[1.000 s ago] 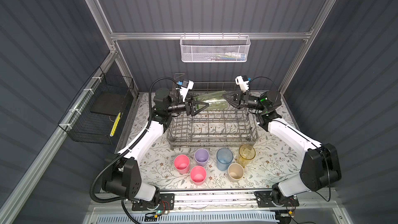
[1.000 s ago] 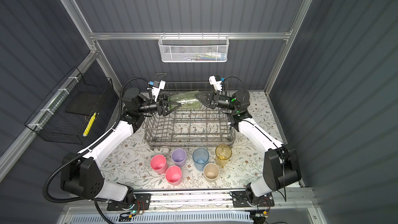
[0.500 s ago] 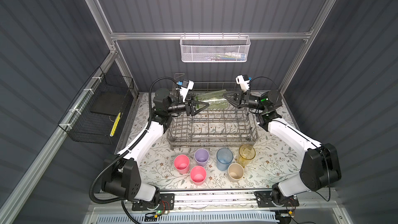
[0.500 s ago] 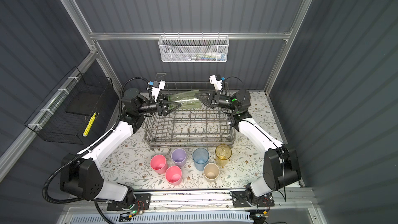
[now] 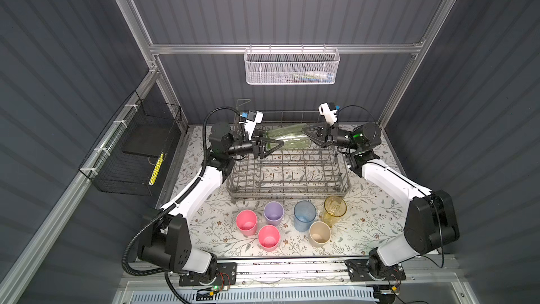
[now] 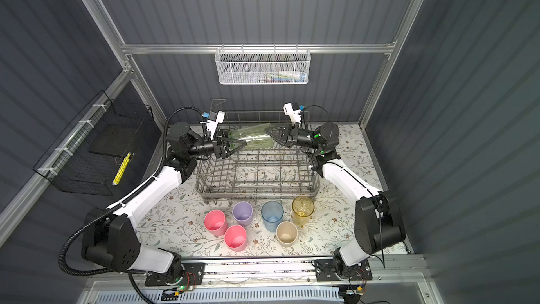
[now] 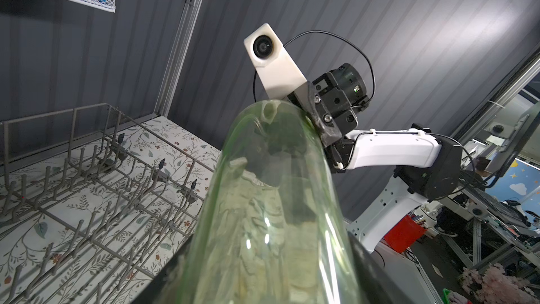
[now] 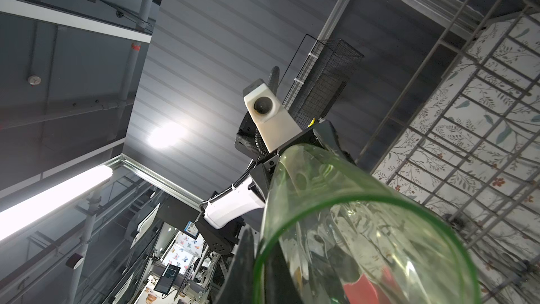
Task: Load cups into a dish rack
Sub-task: Pass the cup.
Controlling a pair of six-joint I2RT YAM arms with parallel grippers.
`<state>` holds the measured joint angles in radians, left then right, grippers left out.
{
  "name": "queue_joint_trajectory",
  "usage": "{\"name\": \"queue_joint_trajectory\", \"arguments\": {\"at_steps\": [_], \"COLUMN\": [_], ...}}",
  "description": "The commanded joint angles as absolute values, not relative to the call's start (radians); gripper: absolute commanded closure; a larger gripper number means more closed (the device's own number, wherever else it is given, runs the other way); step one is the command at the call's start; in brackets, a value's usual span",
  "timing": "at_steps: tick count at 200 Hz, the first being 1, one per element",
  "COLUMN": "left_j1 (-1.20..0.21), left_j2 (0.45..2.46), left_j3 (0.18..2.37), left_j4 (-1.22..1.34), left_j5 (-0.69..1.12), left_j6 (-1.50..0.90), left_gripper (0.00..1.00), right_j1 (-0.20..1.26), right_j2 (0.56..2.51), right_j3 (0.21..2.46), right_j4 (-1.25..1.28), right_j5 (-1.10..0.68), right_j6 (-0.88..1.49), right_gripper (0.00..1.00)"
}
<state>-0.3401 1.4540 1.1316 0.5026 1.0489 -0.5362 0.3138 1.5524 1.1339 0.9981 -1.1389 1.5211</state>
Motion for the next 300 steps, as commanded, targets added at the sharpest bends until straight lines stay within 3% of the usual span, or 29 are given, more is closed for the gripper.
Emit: {"name": "queue_joint_trajectory", "arguments": {"at_steps": [1,53,94,146,185,213,254,300], "left_j1": [-0.342,-0.342,-0.342,-0.342,-0.342,-0.342,-0.341,-0.342], "left_j2": [1.407,1.389,1.384,1.366,1.357,1.368,1.407,1.445], "left_j3": [1.124,1.115,1.116,1.139,1.236,1.294,1.4,1.523], "left_j4": [0.526,0.526,0.518,0.448,0.16,0.032,-0.145,-0.304], "left_j5": [1.056,0.991,0.974,0.948,0.866,0.817,0.741,0.665], "left_j6": [-0.539,-0.526,-0.518,-0.479,-0.325,-0.267,-0.207,-0.144], "left_gripper": [0.61,0.61,0.62,0.61,0.61,0.61,0.61,0.62], "right_j1": [0.293,0.277,0.244,0.129,0.065,0.042,0.031,0.016], "right_j2": [1.548,1.539,1.499,1.372,1.223,1.169,1.125,1.078], "right_j3": [1.131,1.135,1.112,1.054,1.095,1.118,1.129,1.107], "right_j4": [1.077,1.093,1.047,0.753,0.124,-0.122,-0.308,-0.365], "right_j5": [-1.157,-1.173,-1.178,-1.132,-0.993,-0.871,-0.712,-0.658], "right_j6": [1.545,1.567,1.536,1.331,0.894,0.736,0.609,0.568], "right_gripper": [0.86,0.59,0.49,0.46,0.45,0.45,0.45,0.45]}}
